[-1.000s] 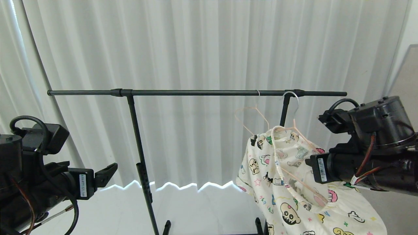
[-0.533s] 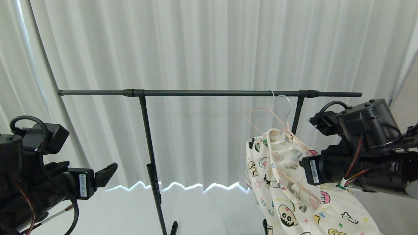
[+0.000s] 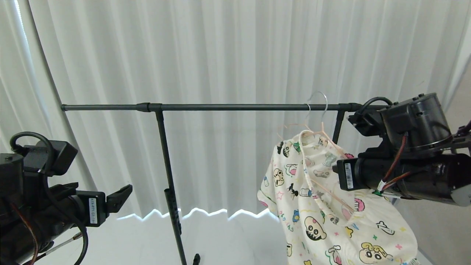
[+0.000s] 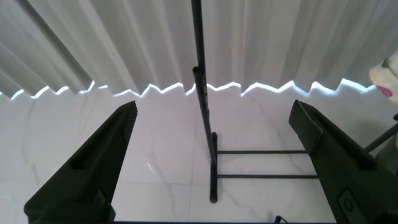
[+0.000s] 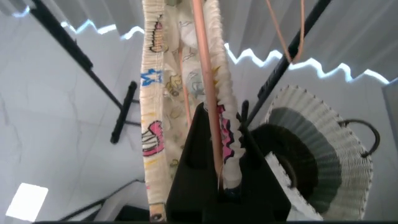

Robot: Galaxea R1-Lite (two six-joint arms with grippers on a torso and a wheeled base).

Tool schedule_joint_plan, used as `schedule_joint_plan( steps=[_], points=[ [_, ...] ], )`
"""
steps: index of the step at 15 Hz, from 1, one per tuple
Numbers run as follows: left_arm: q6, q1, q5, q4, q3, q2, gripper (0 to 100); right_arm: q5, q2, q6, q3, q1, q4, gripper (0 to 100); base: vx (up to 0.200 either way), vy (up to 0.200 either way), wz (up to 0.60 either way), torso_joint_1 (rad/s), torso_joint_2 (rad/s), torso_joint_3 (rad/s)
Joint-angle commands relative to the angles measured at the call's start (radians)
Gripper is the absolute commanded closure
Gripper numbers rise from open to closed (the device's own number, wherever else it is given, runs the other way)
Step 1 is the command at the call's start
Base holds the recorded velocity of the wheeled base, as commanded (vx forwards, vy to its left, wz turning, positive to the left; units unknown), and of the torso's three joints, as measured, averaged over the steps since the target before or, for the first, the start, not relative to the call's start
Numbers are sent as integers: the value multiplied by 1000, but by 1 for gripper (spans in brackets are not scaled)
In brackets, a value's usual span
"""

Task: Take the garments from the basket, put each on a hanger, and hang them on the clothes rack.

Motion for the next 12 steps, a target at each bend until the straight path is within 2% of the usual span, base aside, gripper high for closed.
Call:
schedule_joint_plan(
  steps=[1, 6, 12],
  points=[
    [0, 1, 1, 1, 0, 0, 0, 1, 30, -1, -43, 0, -1, 100, 200, 0, 0, 2, 2, 2],
    [0, -6, 0, -4, -2, -3, 0, 6, 83, -7, -138, 5, 2, 100, 200, 0, 0, 4, 2, 0],
    [0, -13, 1, -19, 2, 0, 0, 7, 99, -7, -143, 51, 6, 100, 200, 0, 0, 4, -2, 0]
  ],
)
